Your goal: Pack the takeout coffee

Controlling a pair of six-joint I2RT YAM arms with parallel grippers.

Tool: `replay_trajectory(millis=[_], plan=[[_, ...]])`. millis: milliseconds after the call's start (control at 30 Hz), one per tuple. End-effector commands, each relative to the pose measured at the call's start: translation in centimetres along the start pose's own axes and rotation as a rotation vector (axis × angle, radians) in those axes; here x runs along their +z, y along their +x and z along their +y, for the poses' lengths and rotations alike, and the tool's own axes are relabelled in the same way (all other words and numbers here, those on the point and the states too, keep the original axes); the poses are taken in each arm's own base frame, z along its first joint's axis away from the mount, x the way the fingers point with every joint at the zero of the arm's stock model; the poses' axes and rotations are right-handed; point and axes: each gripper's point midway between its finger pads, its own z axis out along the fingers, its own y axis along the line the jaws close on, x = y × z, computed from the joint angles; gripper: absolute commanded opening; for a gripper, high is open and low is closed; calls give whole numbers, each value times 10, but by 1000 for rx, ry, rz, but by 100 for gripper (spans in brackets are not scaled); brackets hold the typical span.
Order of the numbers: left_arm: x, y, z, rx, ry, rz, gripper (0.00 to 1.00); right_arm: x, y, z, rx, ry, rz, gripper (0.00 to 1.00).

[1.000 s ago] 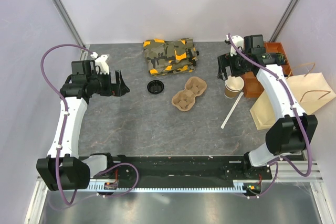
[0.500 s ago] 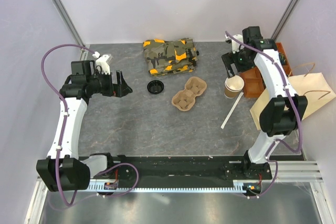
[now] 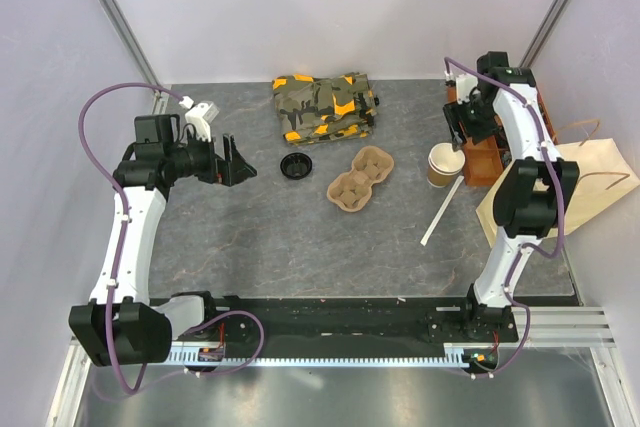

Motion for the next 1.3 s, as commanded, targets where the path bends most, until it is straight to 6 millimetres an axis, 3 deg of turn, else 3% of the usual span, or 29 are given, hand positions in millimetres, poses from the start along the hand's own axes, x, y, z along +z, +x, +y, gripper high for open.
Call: replay_trajectory(millis=[0,667,933,1033,1167,1267], plan=[[-9,-25,-13,112,44,-87,100,1,-4,2,13,-39,-4,62],[-8,-20,-17,135,76,-94,100,29,0,-1,63,-81,36,50],[-6,-21,-20,139,99,-99,100,29,-1,-1,63,-84,35,32],[-5,-22,-21,141,106,-100,100,29,0,-2,68,-85,37,22],[-6,-24,-22,148,115,-103,100,25,-1,-1,76,-104,28,0],[-5,-24,-23,146,124,-103,100,17,-3,7,81,-145,16,0]])
